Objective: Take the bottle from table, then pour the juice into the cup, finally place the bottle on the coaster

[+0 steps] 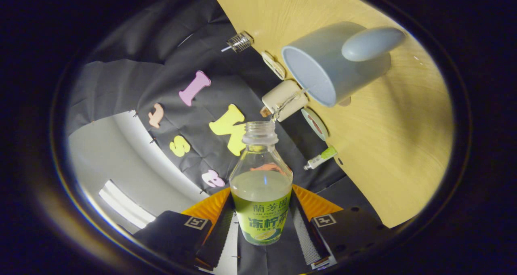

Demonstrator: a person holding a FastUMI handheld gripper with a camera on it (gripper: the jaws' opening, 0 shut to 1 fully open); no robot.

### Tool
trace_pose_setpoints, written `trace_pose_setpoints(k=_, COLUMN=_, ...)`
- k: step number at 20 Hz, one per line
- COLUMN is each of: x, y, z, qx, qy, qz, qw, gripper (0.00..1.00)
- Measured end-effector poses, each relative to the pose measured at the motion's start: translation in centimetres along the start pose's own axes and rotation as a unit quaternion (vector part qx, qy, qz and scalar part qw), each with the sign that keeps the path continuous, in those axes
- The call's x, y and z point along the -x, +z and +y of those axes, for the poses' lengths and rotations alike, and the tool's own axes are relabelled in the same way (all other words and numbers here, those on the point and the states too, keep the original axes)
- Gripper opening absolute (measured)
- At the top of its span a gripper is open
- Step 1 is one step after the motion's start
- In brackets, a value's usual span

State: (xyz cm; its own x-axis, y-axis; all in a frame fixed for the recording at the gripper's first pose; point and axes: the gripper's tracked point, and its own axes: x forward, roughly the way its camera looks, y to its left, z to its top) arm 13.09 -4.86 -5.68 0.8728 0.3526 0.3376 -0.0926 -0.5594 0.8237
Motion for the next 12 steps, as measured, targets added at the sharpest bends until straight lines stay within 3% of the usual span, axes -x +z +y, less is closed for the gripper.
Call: trace_pose_setpoints(k=12, x=0.74, y=-0.83, z=0.43, qx=0.008, qy=0.015, qz=0.014, qw=1.000, gripper=0.79)
